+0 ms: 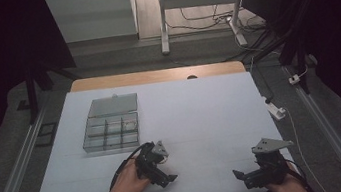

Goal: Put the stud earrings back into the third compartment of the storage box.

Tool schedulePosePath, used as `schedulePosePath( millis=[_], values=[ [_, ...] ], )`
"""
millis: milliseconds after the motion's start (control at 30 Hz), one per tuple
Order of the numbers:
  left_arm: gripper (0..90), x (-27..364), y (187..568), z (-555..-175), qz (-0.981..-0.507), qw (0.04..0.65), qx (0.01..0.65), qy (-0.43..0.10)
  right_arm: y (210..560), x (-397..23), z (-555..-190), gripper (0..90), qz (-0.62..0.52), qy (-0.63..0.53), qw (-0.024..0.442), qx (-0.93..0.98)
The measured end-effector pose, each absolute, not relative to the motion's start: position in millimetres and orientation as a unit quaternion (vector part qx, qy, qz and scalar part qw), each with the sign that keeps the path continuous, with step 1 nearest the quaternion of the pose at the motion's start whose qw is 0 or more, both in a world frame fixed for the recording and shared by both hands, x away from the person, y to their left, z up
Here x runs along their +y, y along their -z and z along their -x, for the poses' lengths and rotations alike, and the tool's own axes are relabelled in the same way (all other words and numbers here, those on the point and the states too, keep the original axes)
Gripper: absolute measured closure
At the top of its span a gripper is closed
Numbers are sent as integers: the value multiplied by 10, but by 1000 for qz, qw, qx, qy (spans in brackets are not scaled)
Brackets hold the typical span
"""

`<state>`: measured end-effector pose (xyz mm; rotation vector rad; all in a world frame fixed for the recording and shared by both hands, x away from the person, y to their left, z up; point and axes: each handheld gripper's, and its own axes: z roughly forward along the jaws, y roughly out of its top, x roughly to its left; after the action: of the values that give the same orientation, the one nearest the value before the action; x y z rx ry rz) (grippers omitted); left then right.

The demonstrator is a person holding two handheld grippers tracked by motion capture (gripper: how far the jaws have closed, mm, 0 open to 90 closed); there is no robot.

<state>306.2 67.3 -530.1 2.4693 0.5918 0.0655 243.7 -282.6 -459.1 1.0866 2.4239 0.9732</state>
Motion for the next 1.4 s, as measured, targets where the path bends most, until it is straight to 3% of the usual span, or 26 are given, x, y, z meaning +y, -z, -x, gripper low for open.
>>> schedulePosePath(
  millis=[367, 500, 533, 567, 700, 733, 767, 800, 833, 867, 933, 1400],
  values=[
    [0, 617, 5334, -3032, -936, 273, 219, -42, 4593, -2819, -2437, 0, -378, -338, 155, 848],
    [66, 639, 5297, -3048, -936, 268, 224, -46, 4593, -2815, -2436, 0, -378, -337, 155, 848],
    [107, 658, 5290, -3057, -934, 272, 228, -46, 4593, -2815, -2436, 0, -378, -337, 155, 849],
    [218, 683, 5277, -3070, -932, 274, 232, -48, 4594, -2814, -2437, 0, -377, -337, 156, 849],
    [520, 786, 5233, -3153, -926, 277, 252, -51, 4594, -2811, -2435, 0, -376, -336, 156, 849],
    [520, 802, 5226, -3168, -925, 276, 255, -52, 4594, -2811, -2435, 0, -376, -336, 156, 849],
    [664, 813, 5224, -3176, -924, 278, 256, -52, 4594, -2811, -2436, 0, -376, -336, 156, 850],
    [664, 823, 5223, -3180, -925, 278, 255, -51, 4594, -2811, -2436, 0, -376, -336, 156, 850],
    [755, 825, 5222, -3178, -925, 278, 255, -51, 4594, -2812, -2437, 0, -376, -336, 156, 849],
    [755, 825, 5221, -3175, -925, 277, 254, -51, 4594, -2812, -2437, 0, -376, -336, 156, 849],
    [839, 814, 5218, -3168, -926, 276, 252, -47, 4594, -2813, -2437, 0, -376, -336, 156, 849],
    [865, 816, 5160, -3249, -925, 268, 270, -23, 4594, -2812, -2435, 0, -375, -337, 157, 849]
  ],
)
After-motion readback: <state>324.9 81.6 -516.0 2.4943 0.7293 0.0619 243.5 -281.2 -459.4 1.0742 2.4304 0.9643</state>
